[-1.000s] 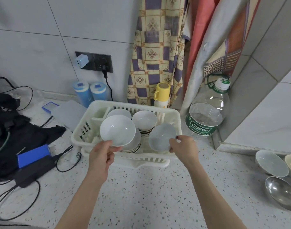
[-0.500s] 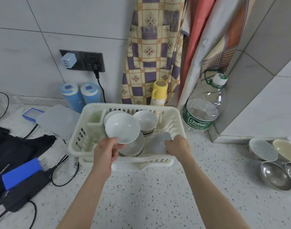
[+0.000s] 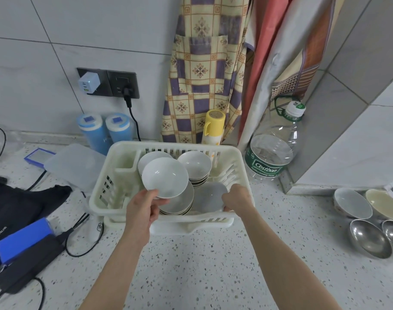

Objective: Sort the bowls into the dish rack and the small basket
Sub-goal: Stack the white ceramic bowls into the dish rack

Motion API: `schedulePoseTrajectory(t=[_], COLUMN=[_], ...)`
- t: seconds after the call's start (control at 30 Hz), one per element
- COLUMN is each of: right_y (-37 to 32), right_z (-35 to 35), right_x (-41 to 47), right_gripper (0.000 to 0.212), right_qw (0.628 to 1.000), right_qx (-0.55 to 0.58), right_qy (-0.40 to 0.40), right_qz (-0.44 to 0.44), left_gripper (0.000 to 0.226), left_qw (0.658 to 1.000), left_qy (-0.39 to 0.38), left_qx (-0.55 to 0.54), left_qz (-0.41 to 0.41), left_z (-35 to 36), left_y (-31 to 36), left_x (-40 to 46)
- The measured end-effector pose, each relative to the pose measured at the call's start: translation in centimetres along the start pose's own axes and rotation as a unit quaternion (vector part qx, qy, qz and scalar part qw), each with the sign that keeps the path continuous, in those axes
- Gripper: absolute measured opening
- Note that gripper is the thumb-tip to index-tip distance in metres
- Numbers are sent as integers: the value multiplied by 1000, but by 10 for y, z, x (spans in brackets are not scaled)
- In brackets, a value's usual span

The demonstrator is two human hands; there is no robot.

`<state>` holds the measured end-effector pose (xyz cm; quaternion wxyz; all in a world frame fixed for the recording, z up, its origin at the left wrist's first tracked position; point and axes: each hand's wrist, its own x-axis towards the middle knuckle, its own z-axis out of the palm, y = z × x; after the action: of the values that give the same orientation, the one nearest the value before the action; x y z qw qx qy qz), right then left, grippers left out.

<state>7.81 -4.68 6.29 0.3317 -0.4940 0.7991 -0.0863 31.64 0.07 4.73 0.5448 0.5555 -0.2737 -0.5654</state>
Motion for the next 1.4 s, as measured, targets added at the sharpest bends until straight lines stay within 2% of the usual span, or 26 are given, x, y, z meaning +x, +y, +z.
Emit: schedulePoseTrajectory(t=[0.17,0.27,0.33,0.53,0.63,0.83,0.93,1.03,1.1,1.13,1.23,1.3,1.4], right_y=[1,0,-2,2,7,9,11,11,10,11,17,20,20], right_z=[2,2,2,-3,-5,-6,-6,-8,-9,-9,-14,-21,-37], right_x=[0,1,2,2,2,2,2,2,0,0,-2,-5,-11], right_gripper=[16,6,12,20,22,21,13,15,6,9,14,23,26], right_qw=[999,995,990,970,971,970,970,971,970,971,981,987,960], right_qx=[-46,-90,-137,-235,-230,-231,-225,-222,-223,-218,-151,1,226], right_qy=[-16,-21,-26,39,11,-7,-13,-22,-28,-24,30,29,-30], right_qz=[-18,-25,-28,-48,-59,-76,-89,-92,-95,-97,-117,-156,-165], left_gripper=[19,22,25,33,33,17,17,18,18,19,28,32,19], left_qw=[1000,1000,1000,1000,1000,1000,1000,1000,1000,1000,1000,999,996], left_qy=[6,4,4,11,9,9,8,10,11,10,2,-9,-36], left_qx=[1,2,3,2,5,1,7,15,17,17,27,48,75], left_qz=[-5,-2,-1,-6,-8,-16,-15,-14,-16,-15,-8,-3,-9], left_z=[1,2,3,8,9,15,19,24,27,30,37,43,56], left_y=[1,1,2,0,-3,-6,-5,-6,-6,-6,-3,-1,0], left_x=[2,2,2,1,0,1,1,2,1,0,-4,-8,-12])
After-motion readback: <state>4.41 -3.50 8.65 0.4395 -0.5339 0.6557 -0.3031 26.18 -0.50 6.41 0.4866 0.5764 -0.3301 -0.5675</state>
